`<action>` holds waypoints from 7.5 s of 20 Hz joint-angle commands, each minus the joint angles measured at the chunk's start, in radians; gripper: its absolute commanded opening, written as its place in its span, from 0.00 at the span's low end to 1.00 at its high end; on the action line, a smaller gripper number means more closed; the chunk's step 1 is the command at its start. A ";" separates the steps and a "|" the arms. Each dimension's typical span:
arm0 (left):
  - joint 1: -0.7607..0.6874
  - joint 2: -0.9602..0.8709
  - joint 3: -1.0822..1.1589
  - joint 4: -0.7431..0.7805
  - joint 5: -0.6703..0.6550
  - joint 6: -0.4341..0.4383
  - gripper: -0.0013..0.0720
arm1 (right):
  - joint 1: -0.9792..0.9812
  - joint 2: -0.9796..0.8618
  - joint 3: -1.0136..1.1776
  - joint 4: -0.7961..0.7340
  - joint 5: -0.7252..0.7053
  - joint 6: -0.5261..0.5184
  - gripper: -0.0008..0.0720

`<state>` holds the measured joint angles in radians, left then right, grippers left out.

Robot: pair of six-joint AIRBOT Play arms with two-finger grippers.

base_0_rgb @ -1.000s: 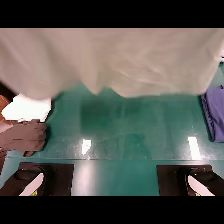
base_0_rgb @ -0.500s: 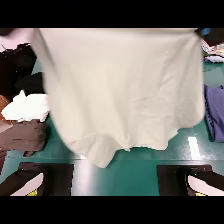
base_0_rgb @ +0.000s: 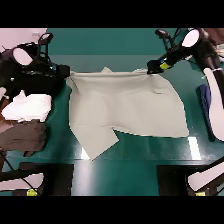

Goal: Fold the shirts.

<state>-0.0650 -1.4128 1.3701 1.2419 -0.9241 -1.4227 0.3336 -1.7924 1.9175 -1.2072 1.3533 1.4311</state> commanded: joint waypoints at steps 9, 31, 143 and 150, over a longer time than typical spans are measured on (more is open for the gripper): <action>0.153 0.219 -0.227 0.014 -0.293 -0.044 0.74 | -0.170 0.257 -0.262 0.114 0.062 -0.040 0.54; -0.014 0.346 -0.817 -0.338 0.047 0.059 0.05 | -0.562 0.843 -0.962 0.102 0.039 -0.045 0.53; -0.068 0.515 -0.853 -0.285 -0.124 -0.076 0.05 | -0.713 0.703 -1.231 -0.145 0.082 -0.056 0.80; -0.068 0.515 -0.853 -0.285 -0.122 -0.063 0.05 | -0.757 0.702 -1.373 -0.013 0.006 -0.082 0.60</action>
<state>-0.1329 -0.8982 0.5140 0.9577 -1.0473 -1.4899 -0.4225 -1.0885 0.5892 -1.2755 1.4033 1.3594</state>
